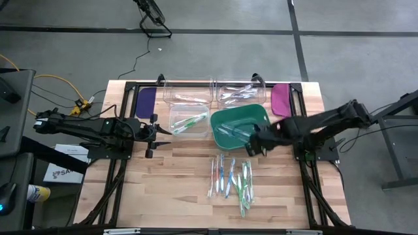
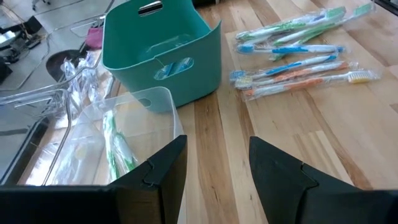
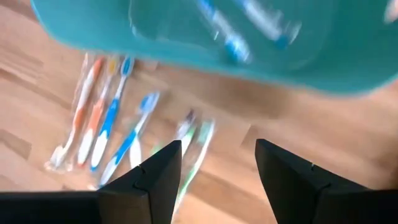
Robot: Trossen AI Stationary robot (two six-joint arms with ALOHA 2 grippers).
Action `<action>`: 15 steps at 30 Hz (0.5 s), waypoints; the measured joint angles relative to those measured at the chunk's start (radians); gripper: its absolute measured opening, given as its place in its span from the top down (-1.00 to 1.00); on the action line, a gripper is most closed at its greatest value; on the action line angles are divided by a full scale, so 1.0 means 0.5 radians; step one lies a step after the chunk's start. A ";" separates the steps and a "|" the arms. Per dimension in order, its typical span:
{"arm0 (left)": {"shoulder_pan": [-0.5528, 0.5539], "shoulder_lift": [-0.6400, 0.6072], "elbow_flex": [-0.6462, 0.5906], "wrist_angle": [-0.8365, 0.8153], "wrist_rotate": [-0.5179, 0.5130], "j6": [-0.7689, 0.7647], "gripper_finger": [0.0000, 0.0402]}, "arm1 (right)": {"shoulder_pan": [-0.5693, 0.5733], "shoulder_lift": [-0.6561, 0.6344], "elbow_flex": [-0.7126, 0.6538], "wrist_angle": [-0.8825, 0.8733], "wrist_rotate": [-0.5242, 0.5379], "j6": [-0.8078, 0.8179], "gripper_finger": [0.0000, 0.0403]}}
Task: Pick & Place Toothbrushes
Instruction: Put the green toothbrush into the white bin
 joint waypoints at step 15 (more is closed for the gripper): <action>0.000 0.000 0.000 0.001 -0.001 0.039 0.17 | 0.457 0.070 -0.511 0.655 -0.006 0.618 0.01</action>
